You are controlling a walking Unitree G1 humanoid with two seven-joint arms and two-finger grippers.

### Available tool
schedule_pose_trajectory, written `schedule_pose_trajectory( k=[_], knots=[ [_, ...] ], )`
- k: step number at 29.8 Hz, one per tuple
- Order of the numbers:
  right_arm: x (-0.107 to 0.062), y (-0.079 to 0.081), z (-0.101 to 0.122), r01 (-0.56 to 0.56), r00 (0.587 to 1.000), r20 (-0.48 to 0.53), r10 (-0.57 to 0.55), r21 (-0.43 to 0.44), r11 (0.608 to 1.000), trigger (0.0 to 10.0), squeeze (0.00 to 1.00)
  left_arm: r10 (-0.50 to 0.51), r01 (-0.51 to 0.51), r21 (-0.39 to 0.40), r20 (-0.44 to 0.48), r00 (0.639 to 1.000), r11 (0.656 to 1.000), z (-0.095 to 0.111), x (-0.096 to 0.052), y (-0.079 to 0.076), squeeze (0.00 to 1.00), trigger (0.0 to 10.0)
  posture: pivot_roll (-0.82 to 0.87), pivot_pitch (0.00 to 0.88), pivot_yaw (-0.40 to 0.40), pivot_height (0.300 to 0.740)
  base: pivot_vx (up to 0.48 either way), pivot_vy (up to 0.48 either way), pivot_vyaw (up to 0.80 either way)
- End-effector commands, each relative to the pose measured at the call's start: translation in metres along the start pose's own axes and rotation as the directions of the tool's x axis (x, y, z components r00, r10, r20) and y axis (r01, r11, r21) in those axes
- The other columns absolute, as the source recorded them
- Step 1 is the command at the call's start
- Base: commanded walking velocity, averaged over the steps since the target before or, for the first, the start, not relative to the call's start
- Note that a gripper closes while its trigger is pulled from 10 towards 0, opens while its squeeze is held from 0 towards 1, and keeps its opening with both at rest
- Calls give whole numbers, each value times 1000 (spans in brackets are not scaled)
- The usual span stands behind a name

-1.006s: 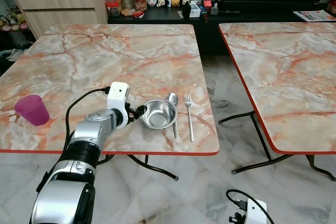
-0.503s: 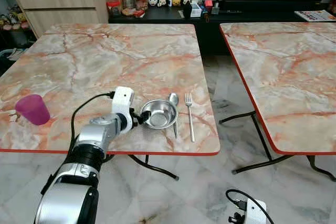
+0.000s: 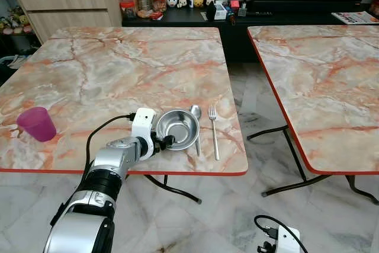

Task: Setting the table

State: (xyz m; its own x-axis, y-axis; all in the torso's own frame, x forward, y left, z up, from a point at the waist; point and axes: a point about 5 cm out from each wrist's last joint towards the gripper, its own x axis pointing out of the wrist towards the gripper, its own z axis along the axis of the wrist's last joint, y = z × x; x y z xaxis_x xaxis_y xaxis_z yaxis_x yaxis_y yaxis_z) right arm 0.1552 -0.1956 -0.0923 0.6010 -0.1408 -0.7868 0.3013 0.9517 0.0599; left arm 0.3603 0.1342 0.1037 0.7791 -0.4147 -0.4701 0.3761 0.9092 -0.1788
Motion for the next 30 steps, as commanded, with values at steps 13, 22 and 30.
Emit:
schedule_pose_trajectory(
  k=[13, 22, 30],
  knots=[
    [0, 2, -2, -3, 1000, -13, 3, 6, 1000, 10000, 0, -4, 4, -30, 17, 1000, 1000, 3, -4, 4, 0, 0, 10, 0, 16, 740, 0, 0, 0],
    [0, 3, -2, -5, 1000, -13, 5, 7, 1000, 10000, 0, -20, 20, -66, 2, 1000, 998, -2, -6, 6, 0, 0, 13, 0, 19, 740, 0, 0, 0],
    [0, 5, -1, -9, 1000, -13, 9, 6, 1000, 10000, 0, -23, 23, -104, 3, 1000, 994, -4, -8, 8, 0, 0, 18, 0, 19, 740, 0, 0, 0]
  ],
)
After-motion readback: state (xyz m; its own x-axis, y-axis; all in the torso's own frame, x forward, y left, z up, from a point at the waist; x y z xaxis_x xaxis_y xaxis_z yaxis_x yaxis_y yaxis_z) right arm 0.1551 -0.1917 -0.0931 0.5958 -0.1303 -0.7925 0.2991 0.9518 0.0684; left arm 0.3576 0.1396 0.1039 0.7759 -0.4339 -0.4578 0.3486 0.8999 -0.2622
